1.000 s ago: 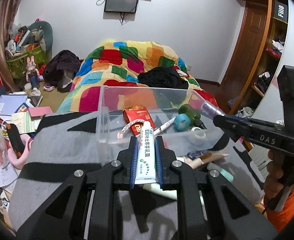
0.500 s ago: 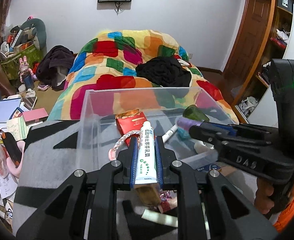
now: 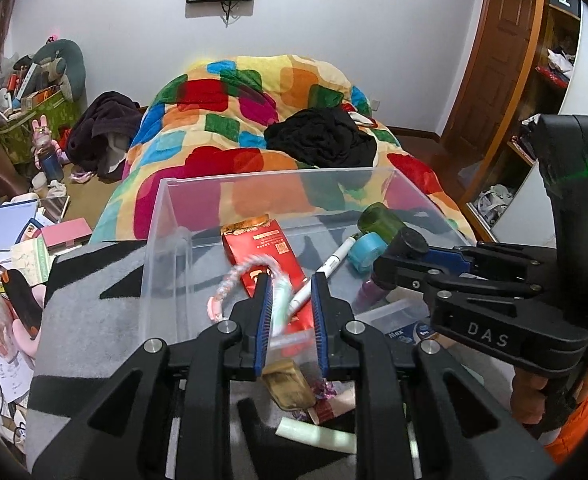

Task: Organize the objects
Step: 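Carry the white tube and purple bottle into the clear box and release both, then grasp the pale green tube with the left gripper while the right grasps the mint bottle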

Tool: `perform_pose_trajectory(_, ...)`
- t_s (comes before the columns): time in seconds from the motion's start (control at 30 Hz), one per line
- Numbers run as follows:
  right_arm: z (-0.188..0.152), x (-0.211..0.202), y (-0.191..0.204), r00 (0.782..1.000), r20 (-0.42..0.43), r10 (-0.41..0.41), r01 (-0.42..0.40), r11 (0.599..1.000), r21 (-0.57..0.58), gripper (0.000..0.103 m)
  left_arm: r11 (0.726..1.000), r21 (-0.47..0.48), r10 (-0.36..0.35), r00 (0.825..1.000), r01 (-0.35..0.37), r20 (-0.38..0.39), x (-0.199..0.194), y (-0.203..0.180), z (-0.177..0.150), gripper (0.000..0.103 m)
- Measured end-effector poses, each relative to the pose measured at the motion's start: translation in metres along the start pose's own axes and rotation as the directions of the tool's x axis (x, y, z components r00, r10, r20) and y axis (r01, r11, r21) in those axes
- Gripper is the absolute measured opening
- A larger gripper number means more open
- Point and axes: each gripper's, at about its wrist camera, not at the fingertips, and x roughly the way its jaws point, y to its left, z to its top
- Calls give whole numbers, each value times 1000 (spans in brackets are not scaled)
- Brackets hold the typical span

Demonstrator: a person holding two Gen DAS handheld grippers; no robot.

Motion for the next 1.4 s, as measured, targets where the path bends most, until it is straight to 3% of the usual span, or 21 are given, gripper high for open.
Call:
perform_pose_trajectory(0.43, -20, -53, -1, 994, 108, -26, 29, 999, -27, 44, 999, -3, 34, 995, -34, 94, -42, -9, -18, 69)
perform_pose_trajectory(0.6, -37, -68, -8, 990, 129, -49, 53, 998, -28, 49, 999, -9, 45, 998, -44, 52, -39, -14, -39, 80)
perform_pose_trajectory(0.87, -77, -56, -23, 995, 51, -86, 88, 995, -46, 52, 1000, 8, 5, 997, -5, -75, -9, -38, -71, 81)
perform_pose_trajectory(1.1, -109, -36, -27, 994, -28, -104, 101, 991, -87, 52, 980, 129, 164, 983, -154, -76, 5, -64, -99, 82)
perform_pose_trajectory(1.4, -119, -32, -18, 995, -23, -98, 94, 986, -135, 52, 970, 120, 220, 972, -209, -80, -25, -36, -128, 81)
